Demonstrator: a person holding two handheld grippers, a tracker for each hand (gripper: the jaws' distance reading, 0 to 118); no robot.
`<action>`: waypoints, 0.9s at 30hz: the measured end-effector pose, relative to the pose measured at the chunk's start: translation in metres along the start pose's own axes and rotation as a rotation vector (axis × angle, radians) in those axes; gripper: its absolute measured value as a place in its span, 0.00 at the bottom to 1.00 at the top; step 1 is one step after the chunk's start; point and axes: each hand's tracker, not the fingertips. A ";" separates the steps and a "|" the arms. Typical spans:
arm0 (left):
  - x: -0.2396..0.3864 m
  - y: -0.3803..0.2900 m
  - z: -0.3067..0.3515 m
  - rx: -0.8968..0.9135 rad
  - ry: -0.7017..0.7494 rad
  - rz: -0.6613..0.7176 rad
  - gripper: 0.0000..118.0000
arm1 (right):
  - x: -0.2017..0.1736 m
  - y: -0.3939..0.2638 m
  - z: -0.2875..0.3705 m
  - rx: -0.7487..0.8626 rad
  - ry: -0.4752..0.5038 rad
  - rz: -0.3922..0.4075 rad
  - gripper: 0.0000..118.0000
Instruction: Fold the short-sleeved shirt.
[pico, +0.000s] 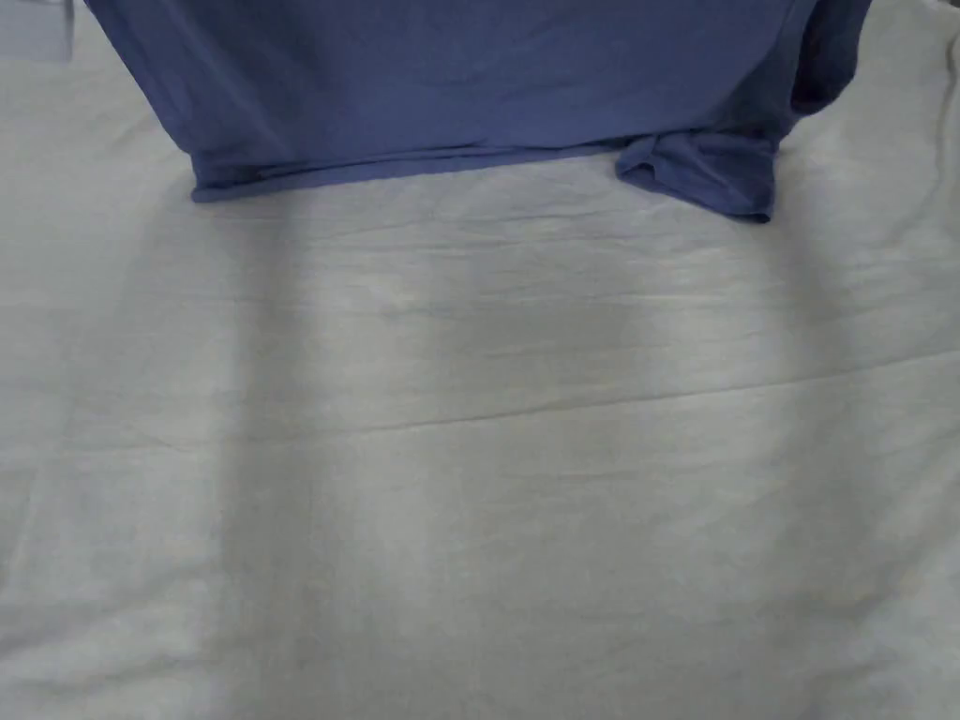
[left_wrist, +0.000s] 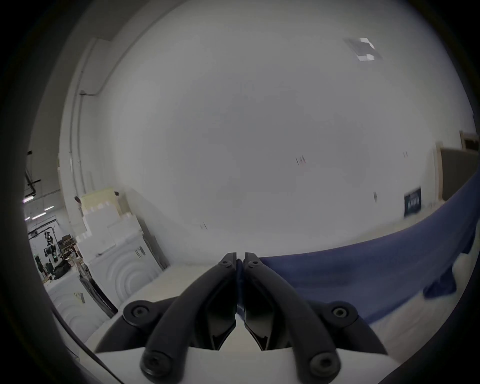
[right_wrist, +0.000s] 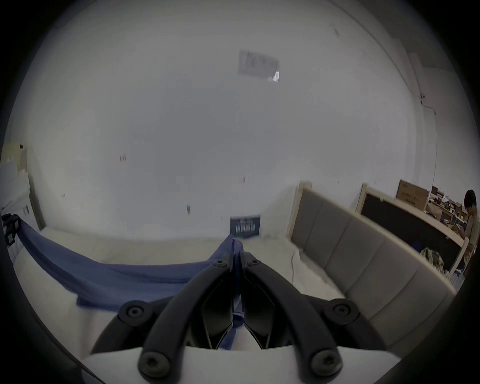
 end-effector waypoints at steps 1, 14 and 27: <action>0.005 -0.019 -0.003 -0.037 -0.014 0.008 0.00 | 0.000 -0.019 -0.008 -0.039 0.010 -0.004 0.03; 0.003 -0.221 0.061 -0.380 -0.162 -0.097 0.00 | -0.005 -0.235 0.003 -0.435 0.068 -0.021 0.03; -0.081 -0.294 0.244 -0.413 -0.254 0.011 0.00 | 0.053 -0.309 0.175 -0.478 0.109 -0.131 0.03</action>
